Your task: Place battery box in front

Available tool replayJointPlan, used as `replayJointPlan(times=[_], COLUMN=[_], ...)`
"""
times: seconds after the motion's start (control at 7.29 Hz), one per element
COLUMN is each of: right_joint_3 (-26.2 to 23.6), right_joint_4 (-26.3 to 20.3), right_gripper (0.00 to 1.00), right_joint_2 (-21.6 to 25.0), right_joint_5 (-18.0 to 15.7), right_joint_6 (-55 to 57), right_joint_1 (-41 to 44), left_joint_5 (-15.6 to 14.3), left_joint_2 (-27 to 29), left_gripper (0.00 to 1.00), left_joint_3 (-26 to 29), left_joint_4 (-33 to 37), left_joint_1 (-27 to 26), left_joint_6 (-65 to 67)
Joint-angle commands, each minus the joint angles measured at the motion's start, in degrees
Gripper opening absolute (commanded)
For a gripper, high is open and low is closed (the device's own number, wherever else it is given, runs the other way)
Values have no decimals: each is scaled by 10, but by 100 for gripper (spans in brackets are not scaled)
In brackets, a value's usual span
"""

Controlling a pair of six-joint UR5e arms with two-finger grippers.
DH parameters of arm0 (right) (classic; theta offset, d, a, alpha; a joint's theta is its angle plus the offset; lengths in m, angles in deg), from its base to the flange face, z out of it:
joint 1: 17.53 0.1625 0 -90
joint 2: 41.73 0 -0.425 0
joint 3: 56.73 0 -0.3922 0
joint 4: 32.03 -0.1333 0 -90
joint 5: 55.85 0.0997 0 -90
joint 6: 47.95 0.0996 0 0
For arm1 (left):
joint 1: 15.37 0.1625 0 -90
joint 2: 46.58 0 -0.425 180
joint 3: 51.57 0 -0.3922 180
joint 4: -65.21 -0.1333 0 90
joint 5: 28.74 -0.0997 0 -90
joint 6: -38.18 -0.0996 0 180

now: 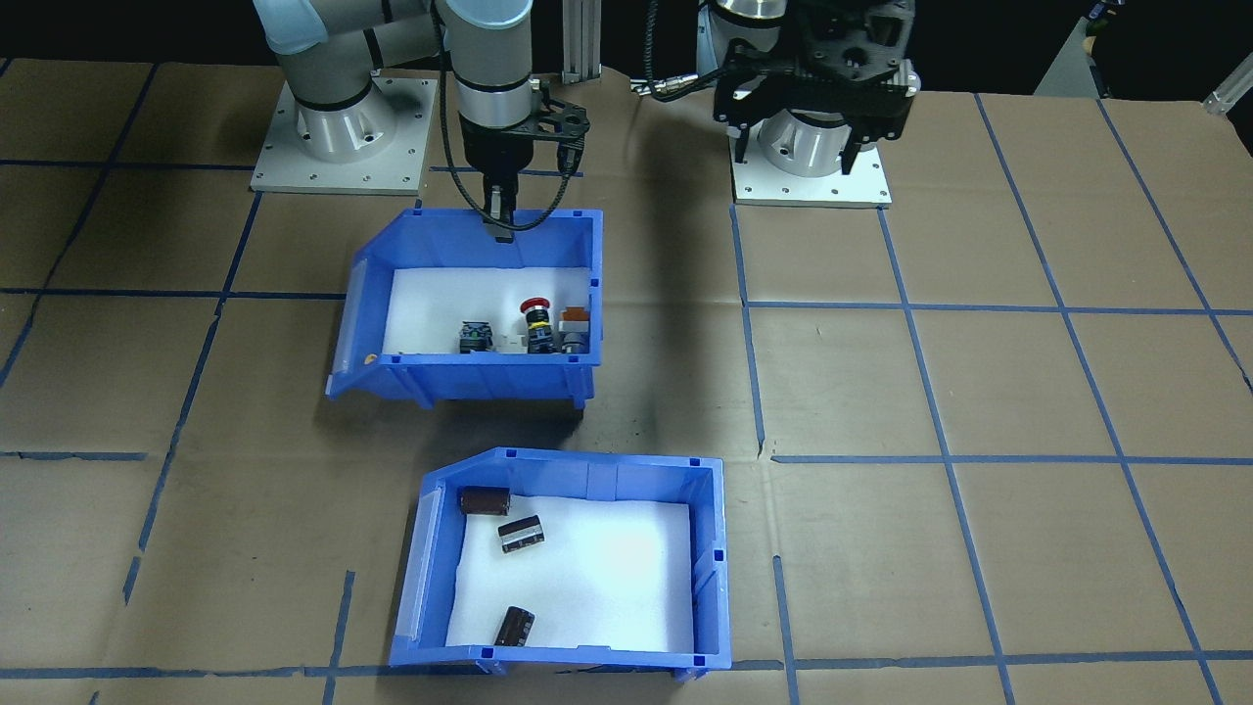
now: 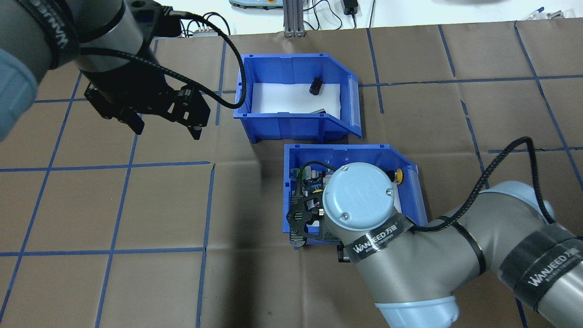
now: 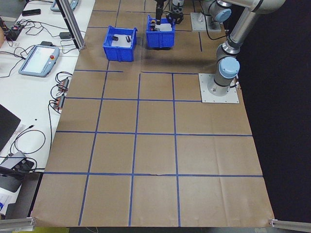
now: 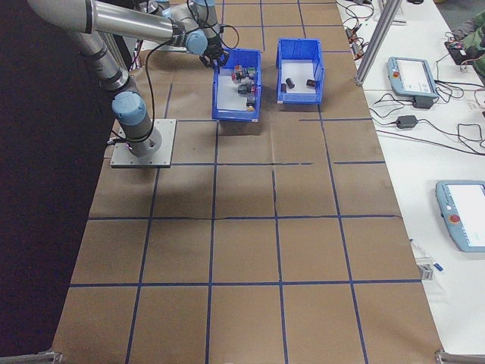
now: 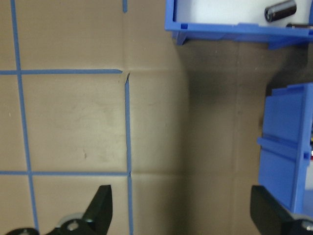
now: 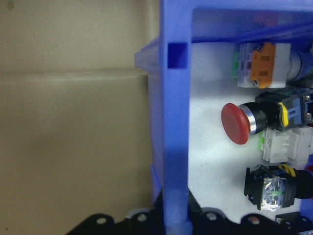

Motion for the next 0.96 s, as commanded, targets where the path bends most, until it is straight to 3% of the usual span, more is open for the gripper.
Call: replayJointPlan(times=[0.0, 0.14, 0.27, 0.41, 0.69, 0.82], right_joint_3=[2, 2, 2, 2, 5, 10], right_joint_4=[42, 54, 57, 52, 41, 9], right_gripper=[6, 13, 88, 100, 100, 100], right_joint_2=[-41, -51, -52, -45, -19, 10], right_joint_5=[-1, -1, 2, -4, -16, -15], right_joint_6=[32, 33, 40, 48, 48, 48], right_joint_1=[41, 46, 46, 45, 43, 31], left_joint_5=[2, 2, 2, 2, 1, -3], left_joint_2=[-56, -74, -63, -68, -69, -69], left_gripper=[100, 100, 100, 100, 100, 99], left_joint_3=[-59, -74, -76, -79, -79, -79], left_joint_4=[-4, -4, -5, -5, -5, -5], left_joint_1=[51, 55, 55, 56, 62, 64], left_joint_6=[-31, -26, -21, -24, -29, -30])
